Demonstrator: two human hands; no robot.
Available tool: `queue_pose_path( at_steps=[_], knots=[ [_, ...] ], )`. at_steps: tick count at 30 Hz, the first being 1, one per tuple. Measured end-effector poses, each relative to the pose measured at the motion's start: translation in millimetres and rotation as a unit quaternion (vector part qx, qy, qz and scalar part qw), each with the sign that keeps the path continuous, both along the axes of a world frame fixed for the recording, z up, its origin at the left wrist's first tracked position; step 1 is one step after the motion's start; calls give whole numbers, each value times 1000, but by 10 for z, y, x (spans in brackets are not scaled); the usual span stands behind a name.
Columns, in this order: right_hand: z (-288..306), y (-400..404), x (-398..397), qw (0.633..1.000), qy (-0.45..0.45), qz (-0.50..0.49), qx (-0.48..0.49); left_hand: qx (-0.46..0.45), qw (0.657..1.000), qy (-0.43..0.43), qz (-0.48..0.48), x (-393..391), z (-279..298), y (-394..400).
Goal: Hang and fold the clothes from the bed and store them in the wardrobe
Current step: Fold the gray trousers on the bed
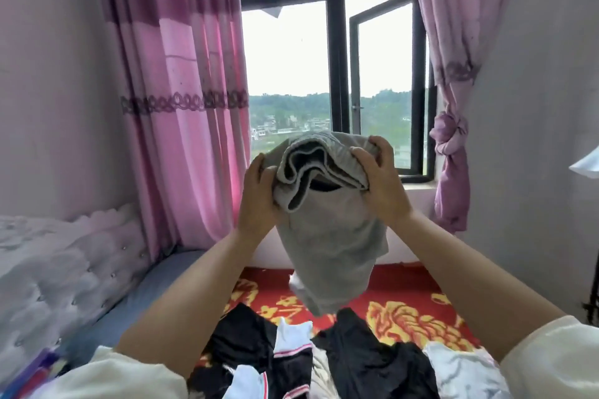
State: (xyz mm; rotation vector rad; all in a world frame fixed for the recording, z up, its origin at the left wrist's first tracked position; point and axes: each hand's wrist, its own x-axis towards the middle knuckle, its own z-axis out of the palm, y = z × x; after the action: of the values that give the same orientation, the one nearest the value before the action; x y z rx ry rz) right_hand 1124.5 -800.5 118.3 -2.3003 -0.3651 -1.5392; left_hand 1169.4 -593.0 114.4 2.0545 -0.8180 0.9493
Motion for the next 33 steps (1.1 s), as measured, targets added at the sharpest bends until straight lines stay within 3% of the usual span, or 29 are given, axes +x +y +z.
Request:
queue_pose_path(
  at_steps=[2,5,8,12,14,17,19,22,24,26,28,31,33],
  knots=[
    [-302,-42,-60,996,84,8,8,18,1000,11,-13,18,-271,68],
    [-1157,-72,-276,977,205,46,25,123,979,156,-48,-151,-788,226],
    [-1974,-22,-607,929,359,90,12,352,876,315,-99,-285,-1502,358],
    [-2948,59,-1108,797,592,112,-32,523,724,434,-115,-667,-2511,374],
    [-3313,174,-1391,723,680,114,-35,564,641,502,-137,-907,-2913,371],
    [-3559,312,-1668,622,768,150,6,587,551,570,-164,-1145,-3272,408],
    [-3522,371,-1708,570,803,171,40,578,513,614,-160,-1221,-3356,435],
    [-3537,410,-1740,538,817,192,83,557,484,652,-175,-1302,-3418,482],
    [-3620,447,-1820,536,810,209,111,557,484,647,-192,-1380,-3489,532],
    [-3719,466,-1896,564,796,200,95,550,501,637,-200,-1455,-3567,561],
    [-3815,485,-1990,631,756,170,35,534,540,619,-199,-1551,-3656,631],
    [-4001,417,-2160,765,623,161,1,473,645,566,-201,-1626,-3803,788],
    [-4136,407,-2295,820,555,139,-26,445,695,524,-212,-1655,-3881,880]
  ],
)
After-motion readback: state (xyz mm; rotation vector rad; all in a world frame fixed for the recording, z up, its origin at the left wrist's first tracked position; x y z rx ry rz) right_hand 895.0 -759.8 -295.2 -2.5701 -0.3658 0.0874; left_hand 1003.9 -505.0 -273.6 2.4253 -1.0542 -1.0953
